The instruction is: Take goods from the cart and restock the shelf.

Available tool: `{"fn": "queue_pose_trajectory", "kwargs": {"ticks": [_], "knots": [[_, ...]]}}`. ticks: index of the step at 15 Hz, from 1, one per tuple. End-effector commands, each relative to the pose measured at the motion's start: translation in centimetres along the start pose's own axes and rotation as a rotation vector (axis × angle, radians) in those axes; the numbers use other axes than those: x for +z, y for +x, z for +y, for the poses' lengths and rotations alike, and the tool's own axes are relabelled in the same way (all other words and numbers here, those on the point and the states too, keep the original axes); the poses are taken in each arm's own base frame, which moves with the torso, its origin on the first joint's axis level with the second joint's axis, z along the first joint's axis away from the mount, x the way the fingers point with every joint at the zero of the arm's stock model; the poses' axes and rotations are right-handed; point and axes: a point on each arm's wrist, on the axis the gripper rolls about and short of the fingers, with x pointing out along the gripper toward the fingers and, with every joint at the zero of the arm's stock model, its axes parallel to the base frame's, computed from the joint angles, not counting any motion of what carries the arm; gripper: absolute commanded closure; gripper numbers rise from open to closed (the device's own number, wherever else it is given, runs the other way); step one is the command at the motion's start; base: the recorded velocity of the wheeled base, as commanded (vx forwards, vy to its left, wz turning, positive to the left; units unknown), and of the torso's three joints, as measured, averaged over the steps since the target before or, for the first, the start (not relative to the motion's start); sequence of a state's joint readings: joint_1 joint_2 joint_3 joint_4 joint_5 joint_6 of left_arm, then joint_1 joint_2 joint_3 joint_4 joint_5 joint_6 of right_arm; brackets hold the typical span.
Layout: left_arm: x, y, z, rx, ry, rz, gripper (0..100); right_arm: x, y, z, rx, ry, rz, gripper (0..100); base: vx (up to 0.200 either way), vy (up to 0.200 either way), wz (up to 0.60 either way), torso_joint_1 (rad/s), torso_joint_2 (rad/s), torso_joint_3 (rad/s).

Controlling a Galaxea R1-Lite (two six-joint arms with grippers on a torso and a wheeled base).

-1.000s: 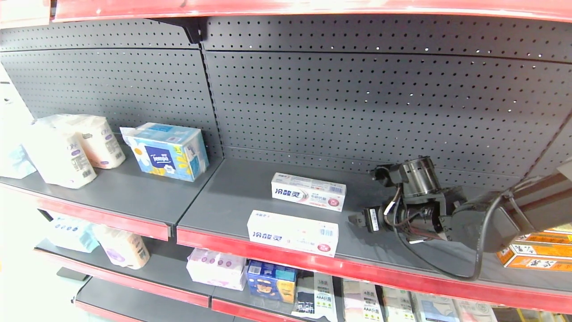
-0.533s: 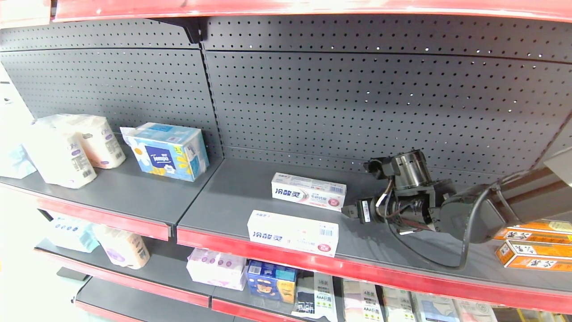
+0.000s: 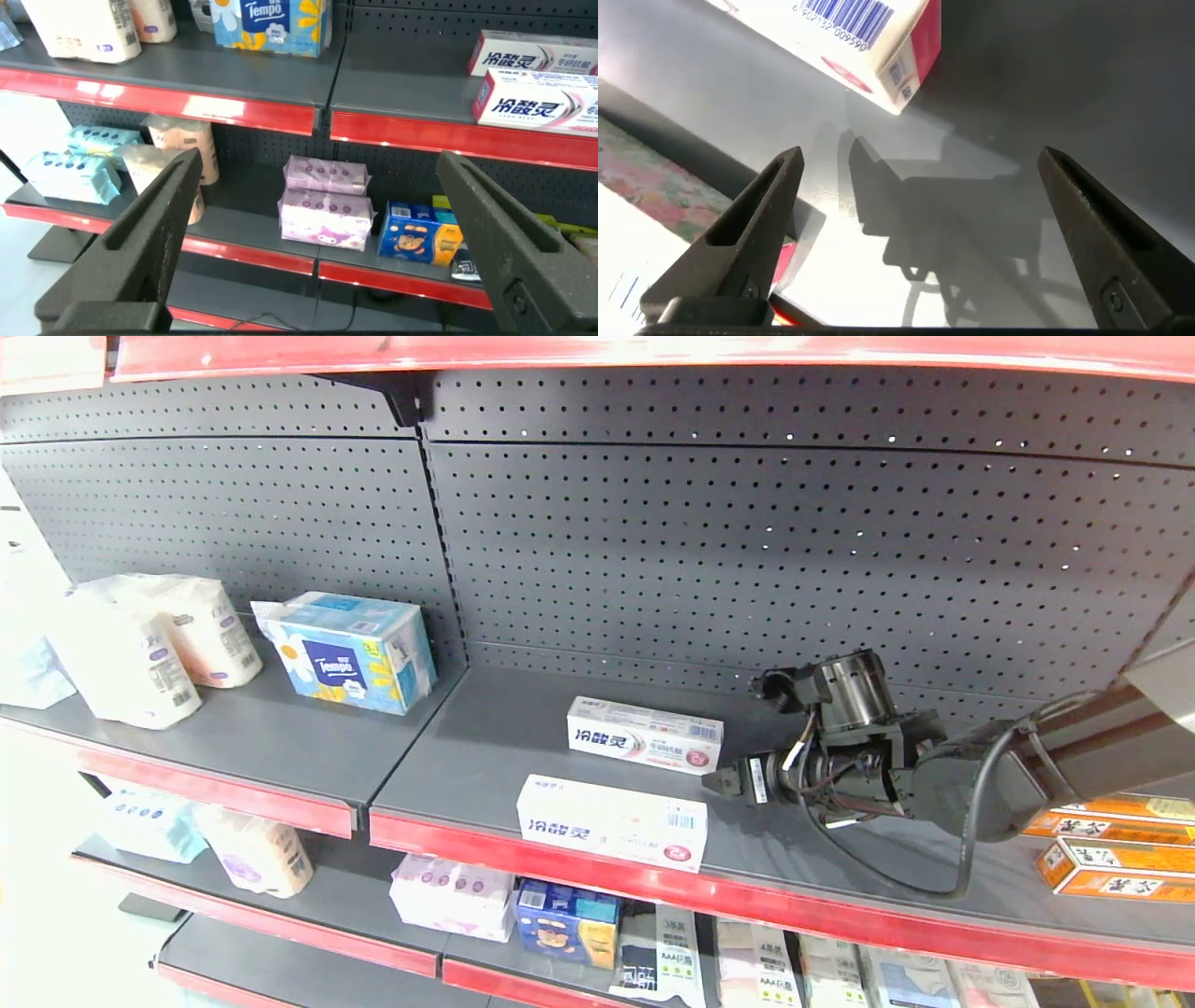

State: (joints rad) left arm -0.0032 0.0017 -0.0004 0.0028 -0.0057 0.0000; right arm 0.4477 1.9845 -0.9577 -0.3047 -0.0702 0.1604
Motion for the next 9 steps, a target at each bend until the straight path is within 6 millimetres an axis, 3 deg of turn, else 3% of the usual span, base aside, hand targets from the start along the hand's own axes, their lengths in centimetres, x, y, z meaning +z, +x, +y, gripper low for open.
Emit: {"fn": "queue_pose_trajectory", "kwargs": {"ticks": [1,9], "knots": [[-0.01,0.01,0.00,0.000,0.000,0.002,0,-0.28,0.12,0.03,-0.001,-0.006,0.011,0,0.000,0.000,0.00,0.000,0.00,0.000],[0.03,0.00,0.00,0.000,0.000,0.001,0,-0.81,0.09,-0.01,-0.003,-0.008,0.029,0,0.000,0.000,0.00,0.000,0.00,0.000]]}}
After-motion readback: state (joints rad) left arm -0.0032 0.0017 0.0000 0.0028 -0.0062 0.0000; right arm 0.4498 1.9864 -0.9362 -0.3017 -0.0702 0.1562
